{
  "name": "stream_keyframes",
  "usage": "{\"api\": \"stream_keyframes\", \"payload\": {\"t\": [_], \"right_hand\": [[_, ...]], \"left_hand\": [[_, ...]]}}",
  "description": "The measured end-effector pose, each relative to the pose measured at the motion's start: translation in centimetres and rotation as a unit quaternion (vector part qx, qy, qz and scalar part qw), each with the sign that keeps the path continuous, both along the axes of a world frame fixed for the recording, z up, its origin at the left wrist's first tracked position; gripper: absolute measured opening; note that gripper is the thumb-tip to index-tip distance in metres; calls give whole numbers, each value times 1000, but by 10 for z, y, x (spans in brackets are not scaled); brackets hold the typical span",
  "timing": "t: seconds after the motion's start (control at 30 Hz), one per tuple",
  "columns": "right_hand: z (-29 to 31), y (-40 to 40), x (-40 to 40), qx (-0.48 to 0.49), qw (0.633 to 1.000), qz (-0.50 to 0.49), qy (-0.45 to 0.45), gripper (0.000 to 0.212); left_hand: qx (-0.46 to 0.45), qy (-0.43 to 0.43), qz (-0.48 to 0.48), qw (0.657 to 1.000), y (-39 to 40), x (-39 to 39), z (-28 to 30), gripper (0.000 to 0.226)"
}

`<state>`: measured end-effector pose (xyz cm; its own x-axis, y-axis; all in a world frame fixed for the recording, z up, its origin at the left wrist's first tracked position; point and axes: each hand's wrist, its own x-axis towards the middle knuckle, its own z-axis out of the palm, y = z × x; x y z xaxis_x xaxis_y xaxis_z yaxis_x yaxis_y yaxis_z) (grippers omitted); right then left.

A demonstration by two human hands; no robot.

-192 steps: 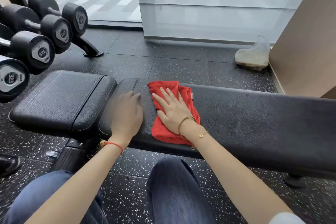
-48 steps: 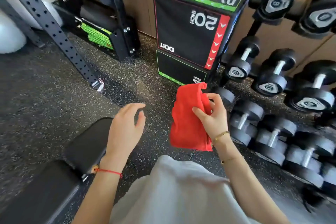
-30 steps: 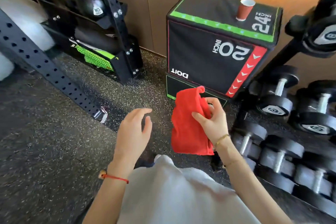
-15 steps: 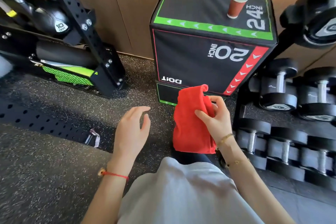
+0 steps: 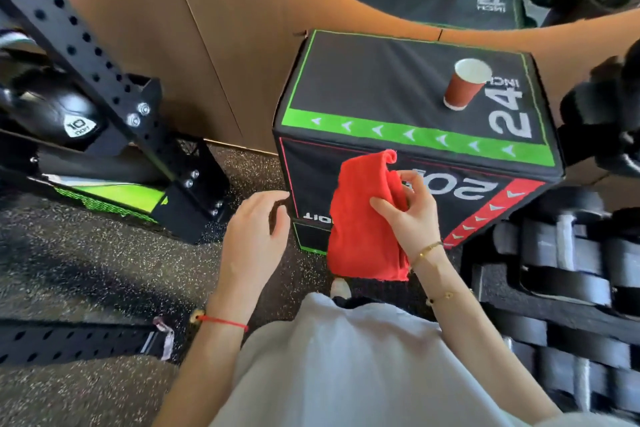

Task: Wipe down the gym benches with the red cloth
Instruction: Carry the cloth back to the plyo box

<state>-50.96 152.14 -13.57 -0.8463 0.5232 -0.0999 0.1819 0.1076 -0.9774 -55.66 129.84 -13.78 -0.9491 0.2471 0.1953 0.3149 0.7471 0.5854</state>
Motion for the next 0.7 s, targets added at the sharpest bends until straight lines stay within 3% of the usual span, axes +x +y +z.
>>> {"api": "stream_keyframes", "payload": {"t": [0.33,0.53,0.7], "right_hand": [[11,57,-183,25,999,10,39,35],[-4,74,-251,71,997,-19,0,35],[-23,88,-288,51,997,-61,-15,35]], "left_hand": [[-2,5,-14,1000,68,-155,13,26],[-2,7,-42,999,96,-217,8,25],[-4,21,-66,998,112,-264,-5,25]]}}
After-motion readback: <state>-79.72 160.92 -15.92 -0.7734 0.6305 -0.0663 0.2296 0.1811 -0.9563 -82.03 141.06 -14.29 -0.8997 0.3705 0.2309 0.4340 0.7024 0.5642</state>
